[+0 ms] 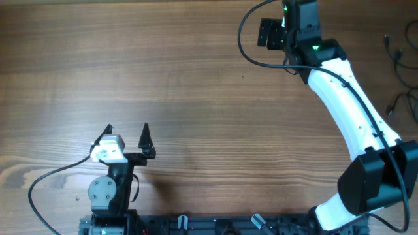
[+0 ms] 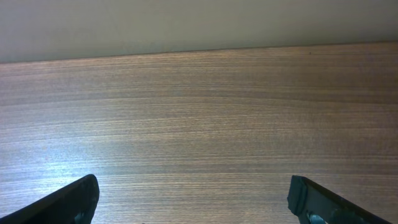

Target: Untangle cables

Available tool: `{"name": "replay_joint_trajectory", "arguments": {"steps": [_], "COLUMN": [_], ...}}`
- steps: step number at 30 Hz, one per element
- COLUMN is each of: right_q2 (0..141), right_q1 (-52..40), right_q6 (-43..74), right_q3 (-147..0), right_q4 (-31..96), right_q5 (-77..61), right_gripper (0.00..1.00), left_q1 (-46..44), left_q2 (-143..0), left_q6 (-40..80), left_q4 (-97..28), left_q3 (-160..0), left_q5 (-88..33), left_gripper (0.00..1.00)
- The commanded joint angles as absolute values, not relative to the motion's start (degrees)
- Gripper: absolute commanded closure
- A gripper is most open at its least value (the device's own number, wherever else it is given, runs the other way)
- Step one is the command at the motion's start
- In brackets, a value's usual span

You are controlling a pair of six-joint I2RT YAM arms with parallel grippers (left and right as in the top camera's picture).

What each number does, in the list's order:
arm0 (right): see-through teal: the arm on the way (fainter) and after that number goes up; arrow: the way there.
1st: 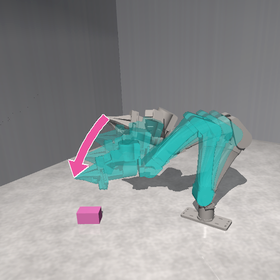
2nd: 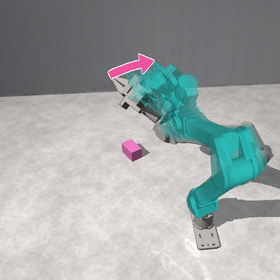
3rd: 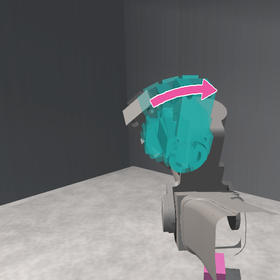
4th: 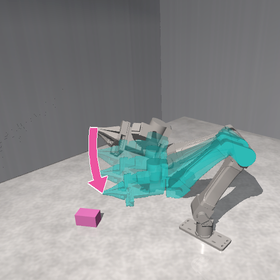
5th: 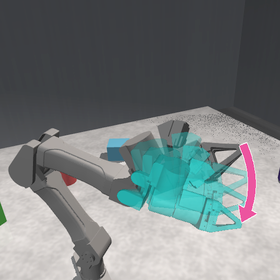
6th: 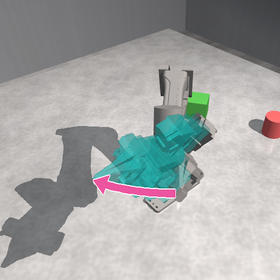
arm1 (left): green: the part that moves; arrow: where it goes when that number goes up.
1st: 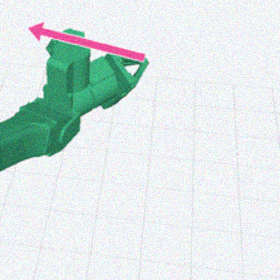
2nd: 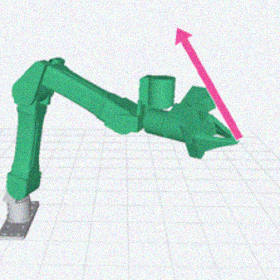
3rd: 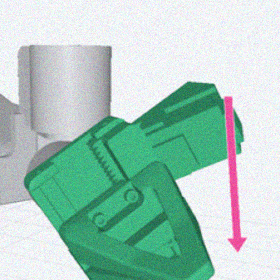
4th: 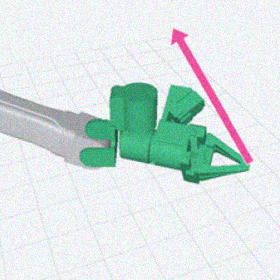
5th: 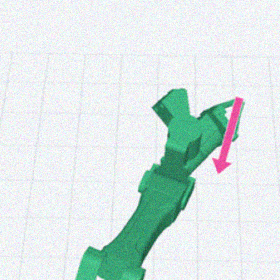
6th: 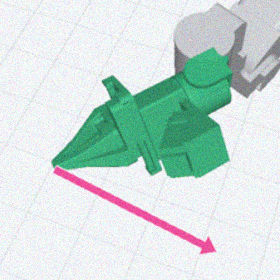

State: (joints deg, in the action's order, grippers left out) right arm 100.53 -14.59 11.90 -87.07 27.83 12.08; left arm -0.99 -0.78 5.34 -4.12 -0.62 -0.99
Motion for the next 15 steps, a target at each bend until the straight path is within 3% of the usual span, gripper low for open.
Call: {"name": "replay_joint_trajectory", "arguments": {"steps": [1,15], "right_q2": [101.1,101.1], "right_q1": [-14.8,-14.8], "right_q6": [12.0,12.0], "right_q3": [-86.9,-86.9], "right_q4": [27.7,27.7], "right_q5": [13.1,13.0], "right_gripper": [0.0,0.0], "left_q1": [-0.8,-0.8], "left_q2": [-0.2,-0.2], "left_q6": [1.5,-1.1], "left_q4": [-4.4,-4.4], "left_q3": [-0.3,-0.3], "left_q5": [-1.2,-1.1], "left_gripper": [0.0,0.0]}}
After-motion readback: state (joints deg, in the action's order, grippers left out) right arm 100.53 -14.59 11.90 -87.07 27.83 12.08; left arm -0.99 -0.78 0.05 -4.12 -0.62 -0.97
